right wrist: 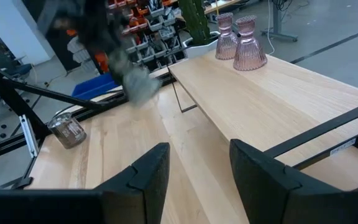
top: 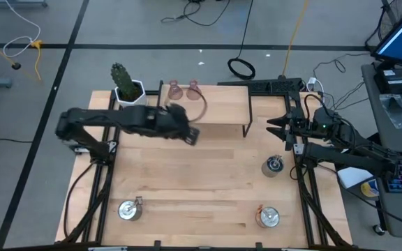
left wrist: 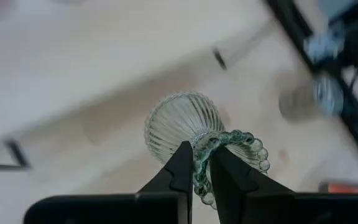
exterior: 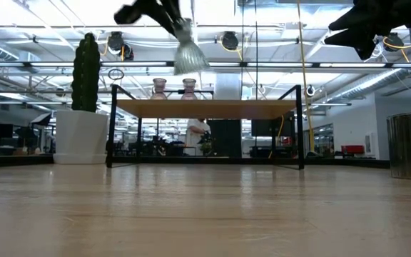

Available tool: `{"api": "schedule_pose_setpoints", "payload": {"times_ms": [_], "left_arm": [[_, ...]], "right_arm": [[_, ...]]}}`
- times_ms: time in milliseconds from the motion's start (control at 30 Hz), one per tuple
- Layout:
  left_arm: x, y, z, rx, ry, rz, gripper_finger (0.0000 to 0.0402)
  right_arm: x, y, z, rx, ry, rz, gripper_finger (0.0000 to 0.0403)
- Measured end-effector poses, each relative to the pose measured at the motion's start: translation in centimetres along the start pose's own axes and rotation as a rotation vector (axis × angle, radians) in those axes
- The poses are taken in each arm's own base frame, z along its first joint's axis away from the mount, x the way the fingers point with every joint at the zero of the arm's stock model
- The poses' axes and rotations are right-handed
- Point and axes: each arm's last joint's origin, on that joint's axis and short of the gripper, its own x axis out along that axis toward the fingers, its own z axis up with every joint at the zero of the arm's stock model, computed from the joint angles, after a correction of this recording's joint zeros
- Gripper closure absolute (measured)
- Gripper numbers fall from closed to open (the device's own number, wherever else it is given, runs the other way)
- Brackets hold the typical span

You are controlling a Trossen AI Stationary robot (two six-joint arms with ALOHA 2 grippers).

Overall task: Pick & Place candle stick holders
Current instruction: Put the green candle holder on the shelf

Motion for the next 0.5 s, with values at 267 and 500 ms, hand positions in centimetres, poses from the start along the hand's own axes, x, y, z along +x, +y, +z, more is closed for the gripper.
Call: {"api": "schedule_pose_setpoints", "payload": {"times_ms": [267, 500], "left_arm": [[-2.8, 3.8, 3.7, -0.068, -0.118, 0.059, 0.0370], [-1.4, 6.5, 6.5, -0.122, -0.038, 0.072, 0.0370]], "right_arm": [[0.0, 0.0, 0.0, 0.003, -0.004, 0.001, 0.0243], [0.0, 0.0, 0.1, 0.021, -0.011, 0.003, 0.0243]]}}
